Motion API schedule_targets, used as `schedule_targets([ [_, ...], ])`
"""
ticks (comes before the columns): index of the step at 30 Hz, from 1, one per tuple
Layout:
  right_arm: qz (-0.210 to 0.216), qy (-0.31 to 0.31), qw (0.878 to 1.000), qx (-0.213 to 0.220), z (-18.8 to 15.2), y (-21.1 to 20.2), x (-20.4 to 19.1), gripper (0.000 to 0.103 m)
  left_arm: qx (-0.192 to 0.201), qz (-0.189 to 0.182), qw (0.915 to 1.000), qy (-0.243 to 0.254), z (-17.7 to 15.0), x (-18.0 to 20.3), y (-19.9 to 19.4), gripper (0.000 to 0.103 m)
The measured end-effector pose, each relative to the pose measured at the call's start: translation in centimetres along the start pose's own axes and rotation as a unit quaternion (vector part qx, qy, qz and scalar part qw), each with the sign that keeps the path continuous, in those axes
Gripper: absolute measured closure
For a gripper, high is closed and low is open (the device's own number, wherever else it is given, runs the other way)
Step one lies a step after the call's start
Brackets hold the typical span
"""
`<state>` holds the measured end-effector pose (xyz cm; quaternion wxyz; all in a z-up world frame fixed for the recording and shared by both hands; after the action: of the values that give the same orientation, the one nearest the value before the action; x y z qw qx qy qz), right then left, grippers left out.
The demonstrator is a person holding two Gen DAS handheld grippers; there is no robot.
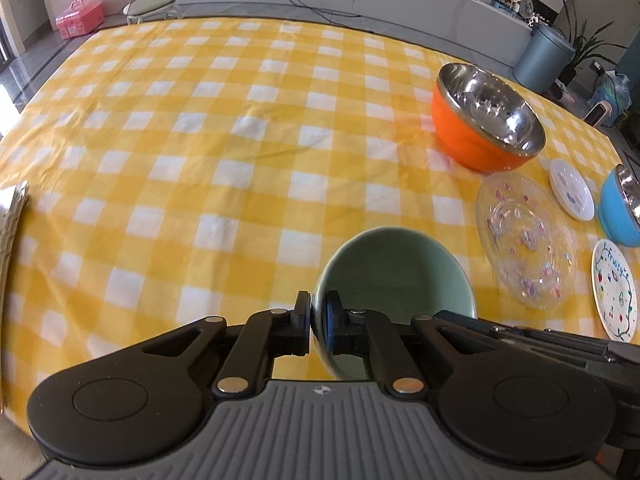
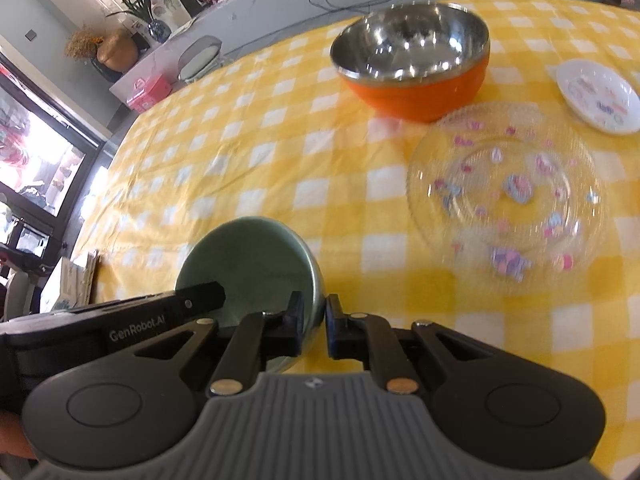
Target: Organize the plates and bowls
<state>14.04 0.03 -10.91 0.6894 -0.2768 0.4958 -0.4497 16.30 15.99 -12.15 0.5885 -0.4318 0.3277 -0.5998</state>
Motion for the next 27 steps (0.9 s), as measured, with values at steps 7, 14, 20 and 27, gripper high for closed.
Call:
schedule_targets([
  [7, -0.002, -0.002, 1.000, -0.015, -1.7, 0.1, -0.4, 0.094, -0.016, 0.004, 0.9999, -0.005, -1.6, -0.6, 0.1, 0.095],
  [14, -0.006, -0.011, 1.000, -0.010, -1.7, 0.0, -0.7, 0.094, -0.016, 0.009, 0.9998, -0.005, -1.8, -0.7, 0.2, 0.094],
  [20, -0.030, -0.034, 0.999, 0.007, -1.3, -1.1, -0.7, 0.070, 0.007, 0.019, 0.9998, -0.008, -1.1, -1.0, -1.0, 0.075],
  [27, -0.054, -0.038, 0.997, 0.047, -0.4, -5.4, 1.8, 0.058, 0.051, 0.025, 0.9984, 0.007, 0.2, -0.2, -4.2, 0.058],
])
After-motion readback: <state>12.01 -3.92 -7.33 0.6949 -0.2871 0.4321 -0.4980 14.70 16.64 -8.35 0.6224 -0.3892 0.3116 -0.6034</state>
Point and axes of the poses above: each gripper's, at about its wrist camera, not at the fingertips, and y roughly the way its jaws point, x to its right, z to its top, the point moved 10 cm from there along y, roughly the way its jaws point
